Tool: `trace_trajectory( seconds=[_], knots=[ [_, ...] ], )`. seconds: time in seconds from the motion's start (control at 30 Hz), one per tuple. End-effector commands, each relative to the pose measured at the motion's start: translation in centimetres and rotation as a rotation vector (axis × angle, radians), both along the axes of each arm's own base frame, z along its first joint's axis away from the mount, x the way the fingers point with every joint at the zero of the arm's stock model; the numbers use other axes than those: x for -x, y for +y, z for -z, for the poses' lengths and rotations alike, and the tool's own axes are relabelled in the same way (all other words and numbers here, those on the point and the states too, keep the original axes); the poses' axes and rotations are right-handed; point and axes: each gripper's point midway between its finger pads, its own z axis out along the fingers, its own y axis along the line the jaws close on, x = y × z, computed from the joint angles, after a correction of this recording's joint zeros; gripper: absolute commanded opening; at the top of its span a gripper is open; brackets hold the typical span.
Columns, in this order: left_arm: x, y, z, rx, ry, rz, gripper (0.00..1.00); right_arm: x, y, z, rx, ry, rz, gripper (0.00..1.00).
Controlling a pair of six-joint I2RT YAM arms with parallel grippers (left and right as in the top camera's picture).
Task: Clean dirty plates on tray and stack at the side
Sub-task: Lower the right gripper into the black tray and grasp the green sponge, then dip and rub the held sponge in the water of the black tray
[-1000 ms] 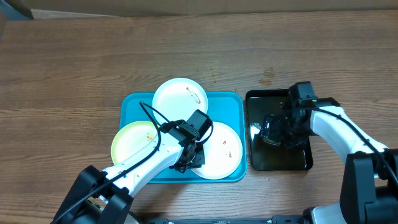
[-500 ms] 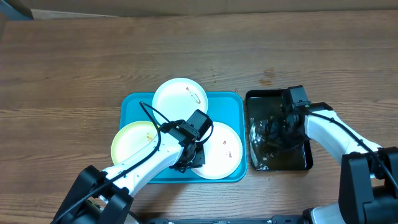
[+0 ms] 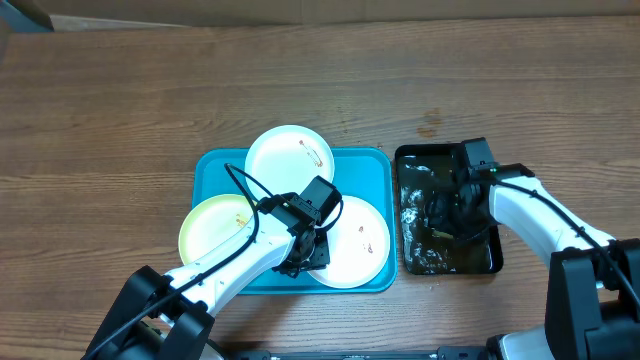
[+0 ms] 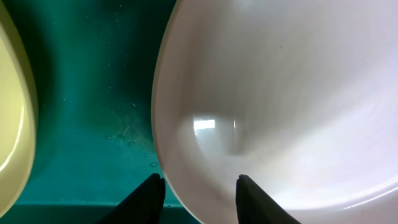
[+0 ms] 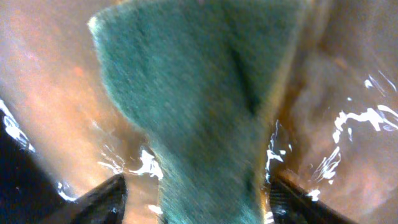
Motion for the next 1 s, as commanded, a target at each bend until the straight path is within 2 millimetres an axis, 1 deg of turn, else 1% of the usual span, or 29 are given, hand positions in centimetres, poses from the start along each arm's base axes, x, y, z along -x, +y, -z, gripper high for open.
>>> trace_trajectory(
  seconds=[0.0,0.1,0.17,0.27,0.33,0.4,0.43,0.47,0.5,0.53,0.57,0.6,0.63,0.67,0.73,0.77,0.8,0.87,0.97],
  knots=[
    [0.1,-0.1,-0.3,0.008,-0.009,0.004,0.41,-2.8,0.0,-1.9,0.012,-0.063,0.001,0.86],
    [0.3,0.0,-0.3,0.004,-0.004,0.004,0.42,-4.3,-0.8,-2.6,0.061,-0.118,0.003,0.93],
    [0.3,0.0,-0.3,0.002,-0.001,0.004,0.42,-4.5,-1.2,-2.3,0.089,-0.128,0.006,0.94],
    [0.3,0.0,-0.3,0.002,-0.002,0.004,0.44,-4.0,-2.0,-1.1,0.126,-0.129,0.009,0.94],
    [0.2,0.0,-0.3,-0.001,-0.008,0.004,0.46,-3.7,-2.1,0.1,0.127,-0.142,0.018,0.94],
    [-0.2,0.2,-0.3,-0.014,-0.026,0.002,0.47,-3.7,-1.6,1.1,0.095,-0.168,0.02,0.92],
    [-0.4,0.4,-0.3,-0.022,-0.036,0.002,0.47,-3.7,-1.3,1.2,0.073,-0.174,0.019,0.88],
    [-0.6,0.5,-0.3,-0.032,-0.05,0.001,0.47,-3.9,-0.9,1.3,0.052,-0.183,0.017,0.77],
    [-0.8,0.6,-0.3,-0.039,-0.06,0.0,0.48,-4.0,-0.8,1.3,0.048,-0.189,0.017,0.58],
    [-1.0,0.7,-0.3,-0.047,-0.069,-0.001,0.48,-4.2,-0.8,1.3,0.046,-0.196,0.017,0.34],
    [-1.1,0.8,-0.3,-0.052,-0.074,-0.001,0.48,-4.4,-0.8,1.2,0.045,-0.203,0.017,0.17],
    [-1.1,0.9,-0.3,-0.057,-0.077,-0.001,0.48,-4.5,-0.7,1.2,0.044,-0.212,0.013,0.04],
    [-1.2,1.1,-0.3,-0.064,-0.082,-0.002,0.48,-4.7,-0.7,1.1,0.043,-0.22,0.014,0.04],
    [-1.3,1.1,-0.3,-0.07,-0.086,-0.002,0.49,-4.8,-0.7,1.1,0.042,-0.223,0.014,0.05],
    [-1.5,1.4,-0.3,-0.086,-0.1,-0.004,0.57,-4.9,-0.7,1.1,0.041,-0.228,0.014,0.72],
    [-1.7,1.5,-0.3,-0.093,-0.107,-0.004,0.62,-5.0,-0.7,1.1,0.041,-0.23,0.015,0.93],
    [-1.8,1.6,-0.4,-0.099,-0.116,-0.005,0.64,-5.1,-0.6,1.0,0.04,-0.235,0.014,1.0],
    [-2.3,1.7,-0.4,-0.109,-0.141,-0.008,0.64,-5.7,-0.5,0.9,0.036,-0.258,0.015,1.0],
    [-3.1,1.2,-0.5,-0.088,-0.171,-0.011,0.63,-6.5,-0.4,0.6,0.033,-0.297,-0.007,1.0]
  ],
)
